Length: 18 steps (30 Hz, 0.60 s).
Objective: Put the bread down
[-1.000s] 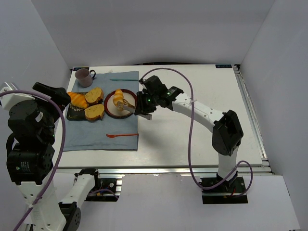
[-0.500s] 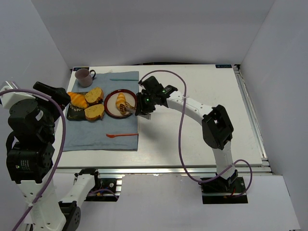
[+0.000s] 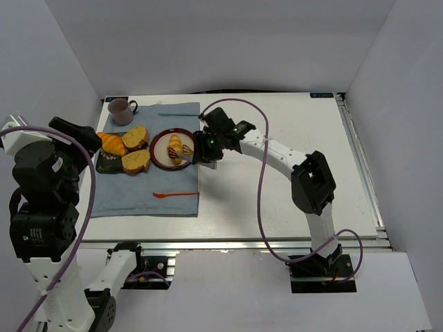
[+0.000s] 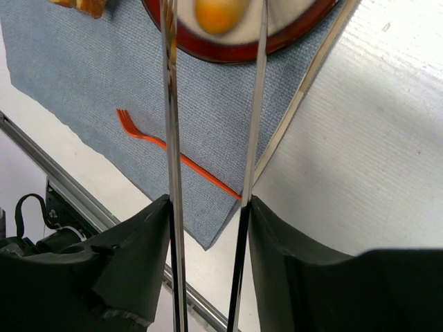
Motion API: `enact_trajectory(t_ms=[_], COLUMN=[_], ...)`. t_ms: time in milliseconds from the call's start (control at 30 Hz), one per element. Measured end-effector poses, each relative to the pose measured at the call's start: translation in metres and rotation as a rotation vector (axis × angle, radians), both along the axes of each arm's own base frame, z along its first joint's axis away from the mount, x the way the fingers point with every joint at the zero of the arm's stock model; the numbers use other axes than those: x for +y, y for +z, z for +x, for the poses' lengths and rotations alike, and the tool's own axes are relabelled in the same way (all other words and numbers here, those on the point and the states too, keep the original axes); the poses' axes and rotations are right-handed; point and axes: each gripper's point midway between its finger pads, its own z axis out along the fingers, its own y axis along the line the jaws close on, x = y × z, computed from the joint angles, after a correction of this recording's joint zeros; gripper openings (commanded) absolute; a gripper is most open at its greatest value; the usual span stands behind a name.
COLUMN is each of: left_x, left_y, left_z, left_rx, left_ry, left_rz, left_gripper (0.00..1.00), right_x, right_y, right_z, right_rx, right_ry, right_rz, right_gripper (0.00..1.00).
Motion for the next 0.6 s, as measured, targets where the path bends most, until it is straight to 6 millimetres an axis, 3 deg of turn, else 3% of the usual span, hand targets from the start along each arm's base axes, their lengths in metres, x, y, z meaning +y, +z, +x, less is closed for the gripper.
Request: enact_trajectory(t_ms=[467, 600], left_x=[0.001, 0.001], left_y=[-0.001, -0.002], left_z=[0.0, 0.0], left_rx=[0.008, 0.012], left_ry=[-0.003, -0.004], left_rz=[0.016, 0.018], left_gripper=[0.98, 0.98], right_x=[0.0, -0.009], right_y=[0.009, 0.023], right_z=[0.003, 0.003], right_rx=[-0.016, -0.043], right_ry=[-0.007, -0.028], right_rz=[0.003, -0.008], right_gripper=[0.58, 0.58])
